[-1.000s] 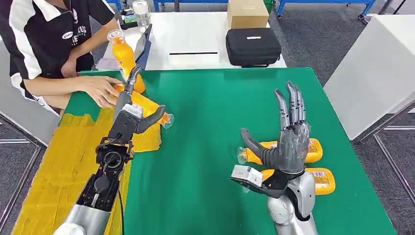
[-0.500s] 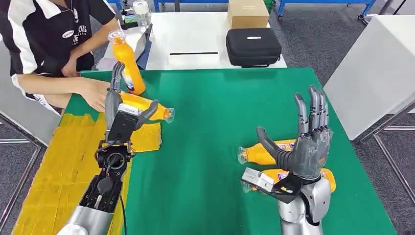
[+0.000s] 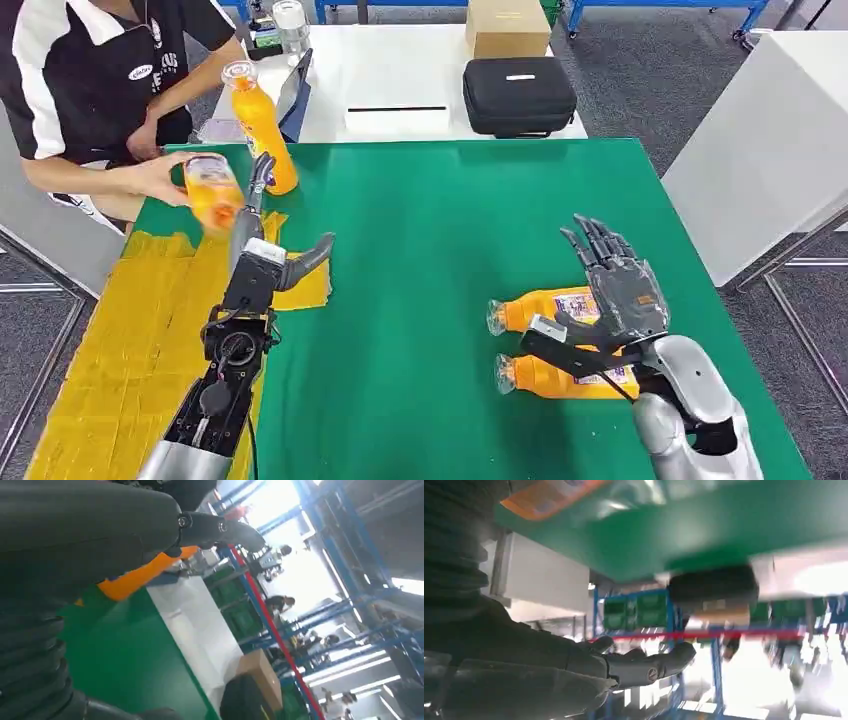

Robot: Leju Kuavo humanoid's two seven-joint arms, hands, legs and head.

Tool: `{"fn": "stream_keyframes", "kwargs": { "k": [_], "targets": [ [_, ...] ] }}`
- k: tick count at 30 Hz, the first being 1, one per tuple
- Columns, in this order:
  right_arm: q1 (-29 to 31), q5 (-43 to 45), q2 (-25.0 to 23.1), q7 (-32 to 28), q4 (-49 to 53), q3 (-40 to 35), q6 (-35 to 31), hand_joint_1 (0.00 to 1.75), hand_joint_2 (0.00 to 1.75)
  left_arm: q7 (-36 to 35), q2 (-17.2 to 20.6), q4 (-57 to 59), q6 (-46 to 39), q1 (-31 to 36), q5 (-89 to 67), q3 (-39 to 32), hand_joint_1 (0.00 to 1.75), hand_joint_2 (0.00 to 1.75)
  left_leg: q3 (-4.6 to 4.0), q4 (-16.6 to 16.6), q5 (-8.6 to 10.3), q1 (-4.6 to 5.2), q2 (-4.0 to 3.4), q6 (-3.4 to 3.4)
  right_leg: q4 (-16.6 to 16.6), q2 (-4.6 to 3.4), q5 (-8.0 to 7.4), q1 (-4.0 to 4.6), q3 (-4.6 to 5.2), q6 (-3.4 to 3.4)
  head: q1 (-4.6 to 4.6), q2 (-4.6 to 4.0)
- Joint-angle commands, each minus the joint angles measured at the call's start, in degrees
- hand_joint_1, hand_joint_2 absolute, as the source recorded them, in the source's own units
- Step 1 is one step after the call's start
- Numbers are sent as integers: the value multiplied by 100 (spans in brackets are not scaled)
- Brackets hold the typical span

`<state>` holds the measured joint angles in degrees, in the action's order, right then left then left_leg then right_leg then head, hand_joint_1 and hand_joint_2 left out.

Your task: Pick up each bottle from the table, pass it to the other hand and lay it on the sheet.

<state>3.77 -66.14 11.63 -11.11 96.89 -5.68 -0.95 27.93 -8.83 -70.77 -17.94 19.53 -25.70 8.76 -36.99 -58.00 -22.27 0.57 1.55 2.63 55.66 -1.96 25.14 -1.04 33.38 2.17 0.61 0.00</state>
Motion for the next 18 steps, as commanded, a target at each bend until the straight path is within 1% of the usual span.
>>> {"fn": "stream_keyframes", "kwargs": {
  "k": [1, 2, 3, 4, 5, 6, 7, 8, 9, 11, 12, 14, 15, 18],
  "targets": [
    [475, 154, 603, -270, -1548, 168, 309, 0, 175, -41, 51, 660, 243, 346, 317, -14, 0, 175, 24, 3, -6, -7, -7, -14, -10, 13, 2, 10, -28, -8, 2, 0],
    [441, 151, 552, -269, -1586, 173, 310, 0, 175, -41, 57, 695, 263, 352, 334, -14, 0, 175, 32, 5, -9, -9, -12, -18, -13, 14, 3, 14, -36, -11, 0, 0],
    [415, 135, 475, -236, -1639, 166, 277, 0, 175, -42, 57, 735, 276, 355, 348, -16, 0, 175, 66, 7, -23, -15, -26, -34, -20, 24, 12, 22, -71, -21, 2, 0],
    [409, 113, 439, -211, -1666, 157, 263, 0, 175, -40, 54, 759, 281, 361, 357, -16, 0, 175, 30, 7, -8, -11, -11, -16, -14, 13, 3, 15, -33, -10, 0, 0],
    [409, 53, 375, -162, -1719, 148, 221, 0, 175, -28, 46, 821, 288, 384, 381, -15, 0, 175, 42, 8, -12, -12, -13, -21, -15, 20, 7, 18, -46, -13, 0, 0],
    [414, -5, 329, -130, -1749, 147, 196, 0, 175, -21, 39, 883, 295, 415, 402, -9, 0, 175, 27, 7, -6, -12, -9, -13, -12, 11, 2, 15, -28, -8, 0, 0],
    [432, -45, 312, -111, -1785, 153, 195, 0, 175, -20, 32, 947, 302, 446, 425, -7, 0, 175, 41, 9, -12, -14, -14, -20, -15, 17, 7, 19, -44, -13, 0, 0],
    [444, -56, 308, -106, -1813, 160, 201, 0, 175, -23, 25, 986, 304, 465, 439, -9, 0, 175, 32, 6, -9, -15, -12, -17, -12, 13, 5, 18, -34, -10, 2, 0],
    [493, -83, 309, -95, -1934, 173, 223, 0, 175, -34, -1, 1121, 311, 534, 492, -23, 0, 175, 43, 6, -14, -16, -18, -21, -13, 13, 8, 20, -44, -13, 2, 0],
    [564, -134, 326, -69, -2092, 182, 243, 0, 175, -36, -21, 1241, 311, 601, 538, -32, 0, 175, 22, 4, -4, -14, -8, -12, -9, 12, 2, 16, -24, -6, 0, 0],
    [614, -165, 324, -48, -2171, 176, 252, 0, 175, -43, -23, 1292, 310, 631, 558, -39, 0, 175, 38, 4, -11, -17, -15, -18, -12, 15, 6, 20, -39, -10, 0, 0],
    [741, -301, 313, 45, -2381, 161, 243, 0, 175, -50, -28, 1387, 300, 690, 610, -43, 0, 175, 16, 3, -2, -11, -11, -9, -6, 6, 0, 12, -15, -4, 2, 0],
    [748, -323, 297, 51, -2423, 172, 241, 0, 175, -50, -29, 1415, 295, 699, 624, -41, 0, 175, 29, 3, -7, -14, -18, -15, -10, 7, 1, 17, -29, -7, 0, 0],
    [710, -324, 235, 41, -2542, 223, 234, 0, 175, -30, -20, 1466, 257, 674, 660, -29, 0, 175, 22, 3, -5, -14, -12, -12, -9, 8, 1, 15, -24, -7, 0, 0]
  ]
}}
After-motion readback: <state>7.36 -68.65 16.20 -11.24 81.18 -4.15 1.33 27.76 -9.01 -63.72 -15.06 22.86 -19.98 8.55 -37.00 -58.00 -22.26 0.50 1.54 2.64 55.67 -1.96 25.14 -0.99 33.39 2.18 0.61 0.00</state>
